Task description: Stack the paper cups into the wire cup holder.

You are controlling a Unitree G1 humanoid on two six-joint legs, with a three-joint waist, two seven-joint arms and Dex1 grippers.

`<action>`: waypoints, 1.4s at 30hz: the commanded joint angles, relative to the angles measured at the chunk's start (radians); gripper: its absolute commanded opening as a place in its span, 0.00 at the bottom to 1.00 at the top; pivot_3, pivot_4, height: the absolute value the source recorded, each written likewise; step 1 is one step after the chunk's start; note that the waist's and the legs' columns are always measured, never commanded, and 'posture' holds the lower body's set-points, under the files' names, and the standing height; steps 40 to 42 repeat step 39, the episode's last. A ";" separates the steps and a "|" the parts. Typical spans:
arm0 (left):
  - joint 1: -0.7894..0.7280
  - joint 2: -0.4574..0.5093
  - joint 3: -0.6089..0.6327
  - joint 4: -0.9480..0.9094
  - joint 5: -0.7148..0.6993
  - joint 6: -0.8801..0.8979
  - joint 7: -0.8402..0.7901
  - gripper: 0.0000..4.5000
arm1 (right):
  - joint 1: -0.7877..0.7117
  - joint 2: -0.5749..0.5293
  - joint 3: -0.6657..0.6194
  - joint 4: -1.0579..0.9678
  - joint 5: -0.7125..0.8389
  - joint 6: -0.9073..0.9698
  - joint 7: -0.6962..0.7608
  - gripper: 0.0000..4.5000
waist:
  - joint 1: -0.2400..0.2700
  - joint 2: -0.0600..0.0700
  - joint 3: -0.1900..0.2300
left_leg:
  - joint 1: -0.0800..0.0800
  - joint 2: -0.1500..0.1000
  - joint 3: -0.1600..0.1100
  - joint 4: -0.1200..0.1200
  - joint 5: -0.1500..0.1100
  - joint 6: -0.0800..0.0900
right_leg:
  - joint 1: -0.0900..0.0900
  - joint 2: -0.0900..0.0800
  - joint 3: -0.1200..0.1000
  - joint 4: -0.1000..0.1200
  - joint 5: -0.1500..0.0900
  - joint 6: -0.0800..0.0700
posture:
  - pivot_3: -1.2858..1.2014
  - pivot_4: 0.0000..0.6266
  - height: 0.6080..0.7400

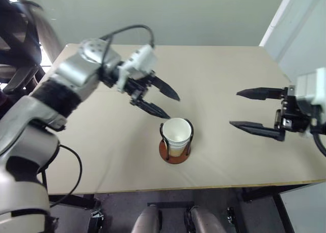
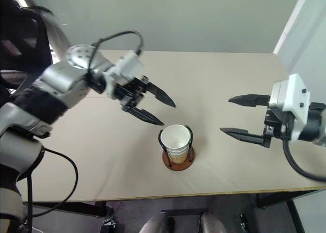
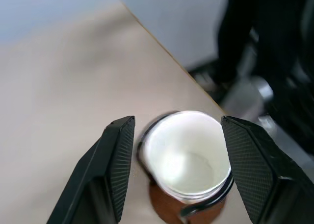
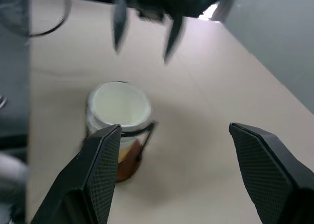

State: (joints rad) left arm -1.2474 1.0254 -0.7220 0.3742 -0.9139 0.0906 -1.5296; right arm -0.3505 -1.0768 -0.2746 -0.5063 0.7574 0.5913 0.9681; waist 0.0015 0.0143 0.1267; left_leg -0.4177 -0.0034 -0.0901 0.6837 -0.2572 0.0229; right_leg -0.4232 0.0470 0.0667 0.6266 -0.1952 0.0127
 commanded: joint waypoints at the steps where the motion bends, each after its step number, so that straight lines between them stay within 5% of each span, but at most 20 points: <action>1: 0.205 0.152 0.244 -0.147 0.000 0.118 0.150 0.66 | -0.043 0.014 0.067 0.136 -0.099 -0.093 0.066 0.80 | -0.006 0.001 0.000 | 0.000 0.000 0.000 0.000 0.001 -0.002 | 0.000 0.000 0.000 0.000 0.000 0.000 | 0.52 0.24 1.00; 6: 0.730 0.297 0.727 -0.331 -0.070 0.256 0.463 0.66 | -0.140 0.073 0.172 0.310 -0.206 -0.176 0.120 0.80 | -0.009 0.001 -0.001 | 0.000 0.001 0.001 -0.003 0.005 -0.009 | -0.002 0.000 0.001 0.000 0.000 -0.001 | 0.52 0.24 1.00; 11: 1.225 0.123 1.290 -0.562 -0.055 0.424 0.720 0.66 | -0.246 0.148 0.265 0.489 -0.313 -0.234 0.148 0.80 | -0.007 0.001 -0.001 | 0.003 0.001 0.003 -0.003 0.003 -0.006 | 0.000 0.000 0.001 0.000 -0.001 -0.006 | 0.52 0.24 1.00; 14: 1.384 0.009 1.454 -0.664 -0.044 0.485 0.791 0.70 | -0.320 0.191 0.313 0.581 -0.364 -0.259 0.179 0.80 | -0.005 0.001 -0.001 | 0.005 0.002 0.006 -0.004 0.001 -0.002 | 0.000 -0.001 0.001 0.002 -0.001 -0.012 | 0.52 0.24 1.00; 19: 1.499 -0.090 1.553 -0.725 0.008 0.501 0.821 1.00 | -0.398 0.224 0.373 0.698 -0.438 -0.299 0.245 0.99 | -0.003 0.001 0.000 | 0.010 0.003 0.006 -0.007 0.002 -0.005 | 0.000 0.000 0.000 0.005 -0.001 -0.028 | 0.52 0.24 1.00; 42: 1.498 -0.189 1.564 -0.762 0.150 0.480 0.851 1.00 | -0.499 0.302 0.378 0.813 -0.539 -0.398 0.272 1.00 | -0.009 0.000 0.000 | 0.016 0.004 0.006 -0.020 0.007 -0.012 | 0.000 0.001 0.003 0.003 0.006 -0.034 | 0.52 0.24 1.00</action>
